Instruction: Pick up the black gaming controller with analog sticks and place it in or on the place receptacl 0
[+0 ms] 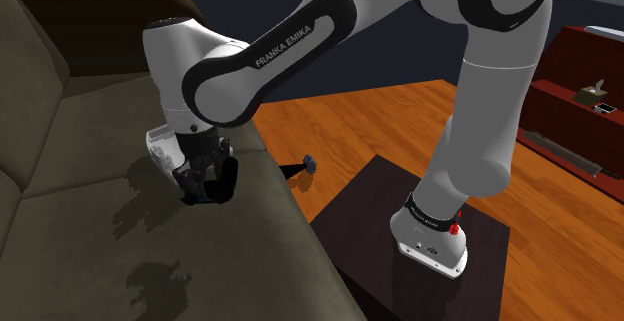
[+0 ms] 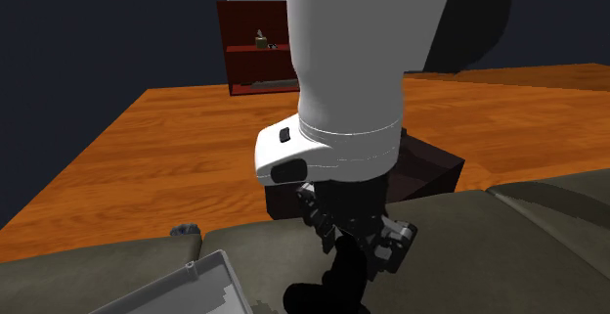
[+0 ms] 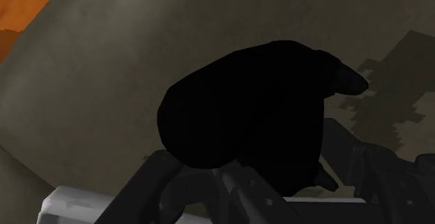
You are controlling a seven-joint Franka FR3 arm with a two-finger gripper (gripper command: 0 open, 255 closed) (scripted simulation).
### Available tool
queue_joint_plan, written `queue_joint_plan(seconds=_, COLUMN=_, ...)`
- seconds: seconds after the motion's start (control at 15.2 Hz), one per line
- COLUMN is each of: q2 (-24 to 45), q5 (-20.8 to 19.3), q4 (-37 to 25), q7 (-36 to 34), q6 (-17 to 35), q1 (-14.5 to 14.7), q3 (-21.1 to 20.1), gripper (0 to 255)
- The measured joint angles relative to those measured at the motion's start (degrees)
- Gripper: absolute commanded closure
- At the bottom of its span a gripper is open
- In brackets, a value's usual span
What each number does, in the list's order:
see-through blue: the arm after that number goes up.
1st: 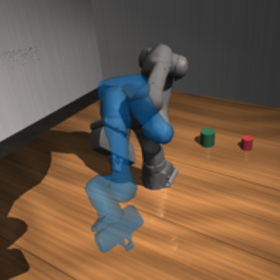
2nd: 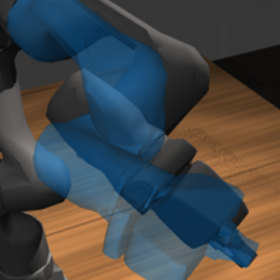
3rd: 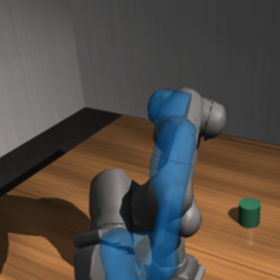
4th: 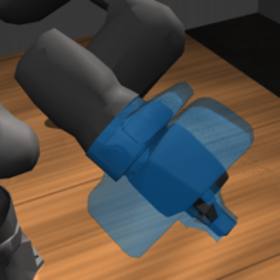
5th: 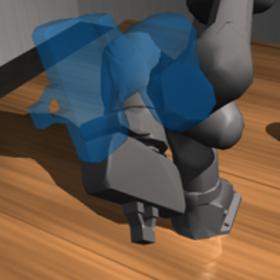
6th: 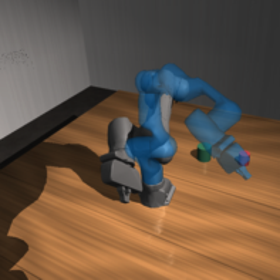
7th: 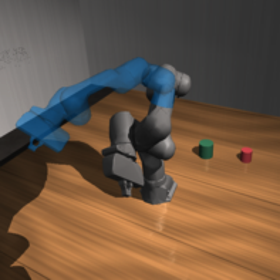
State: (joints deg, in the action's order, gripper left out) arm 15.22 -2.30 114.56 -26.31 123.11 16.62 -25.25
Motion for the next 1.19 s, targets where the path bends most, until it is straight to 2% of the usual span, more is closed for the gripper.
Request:
queue_joint_plan(seconds=1.06, q2=-5.4, q5=2.6, q4=-6.1, q7=1.2, q6=-11.0, q1=-0.8, q3=-0.7, gripper=255)
queue_joint_plan(seconds=1.19, q2=-4.1, q5=2.0, q4=-8.2, q7=2.1, q6=-12.0, q1=-1.3, q3=-0.1, gripper=255)
